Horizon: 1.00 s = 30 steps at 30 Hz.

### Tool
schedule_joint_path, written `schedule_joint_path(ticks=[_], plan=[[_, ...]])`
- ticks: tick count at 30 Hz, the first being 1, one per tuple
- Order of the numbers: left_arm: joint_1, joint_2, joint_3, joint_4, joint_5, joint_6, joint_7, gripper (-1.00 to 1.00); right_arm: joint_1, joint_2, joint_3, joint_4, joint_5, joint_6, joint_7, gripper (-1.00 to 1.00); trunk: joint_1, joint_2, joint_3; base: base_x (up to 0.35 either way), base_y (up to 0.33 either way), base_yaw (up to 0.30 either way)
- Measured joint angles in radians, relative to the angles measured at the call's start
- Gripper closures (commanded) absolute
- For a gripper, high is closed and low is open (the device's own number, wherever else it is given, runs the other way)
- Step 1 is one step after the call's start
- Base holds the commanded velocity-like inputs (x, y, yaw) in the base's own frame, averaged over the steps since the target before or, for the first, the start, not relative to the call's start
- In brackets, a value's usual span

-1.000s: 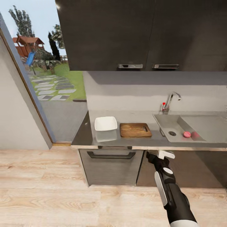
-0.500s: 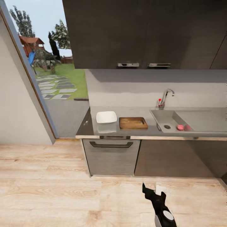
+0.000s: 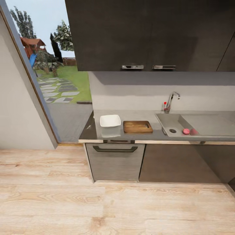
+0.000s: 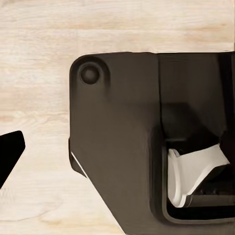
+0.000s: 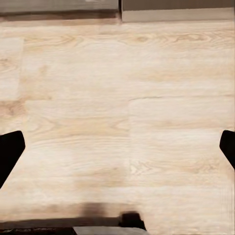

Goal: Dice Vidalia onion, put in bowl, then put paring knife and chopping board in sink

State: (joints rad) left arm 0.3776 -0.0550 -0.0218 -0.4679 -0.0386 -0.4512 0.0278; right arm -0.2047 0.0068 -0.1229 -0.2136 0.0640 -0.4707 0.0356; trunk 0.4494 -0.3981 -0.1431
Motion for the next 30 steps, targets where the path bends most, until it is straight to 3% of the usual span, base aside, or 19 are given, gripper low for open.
schedule_joint_path(ticks=[4,7,14,19,24,30], plan=[[-0.027,0.008,0.0,-0.037,0.0,0.003,0.002,-1.0,0.0,-0.029,0.001,0.11,0.002,-0.066,0.018,-1.0,0.0,0.0,0.0,0.0,0.0,0.0],[-0.081,0.011,0.002,-0.044,0.002,0.009,0.004,-1.0,0.001,-0.055,0.002,0.169,0.002,-0.096,0.035,-1.0,0.0,0.0,0.0,0.0,0.0,0.0],[-0.19,0.012,0.004,-0.028,0.006,0.047,0.053,-1.0,0.049,-0.087,0.002,0.195,0.002,-0.11,0.066,-1.0,0.0,0.0,0.0,0.0,0.0,0.0],[-0.223,0.016,0.004,-0.012,0.008,0.052,0.073,-1.0,0.06,-0.092,-0.008,0.188,-0.003,-0.109,0.059,-1.0,0.0,0.0,0.0,0.0,0.0,0.0],[-0.23,0.038,0.004,0.027,0.009,0.048,0.075,-1.0,0.062,-0.089,-0.012,0.161,-0.008,-0.112,0.054,-1.0,0.0,0.0,0.0,0.0,0.0,-0.026],[-0.232,0.045,0.004,0.062,0.008,0.046,0.074,-1.0,0.063,-0.084,-0.014,0.151,-0.008,-0.112,0.05,-1.0,0.0,0.0,0.003,0.0,-0.069,-0.179]])
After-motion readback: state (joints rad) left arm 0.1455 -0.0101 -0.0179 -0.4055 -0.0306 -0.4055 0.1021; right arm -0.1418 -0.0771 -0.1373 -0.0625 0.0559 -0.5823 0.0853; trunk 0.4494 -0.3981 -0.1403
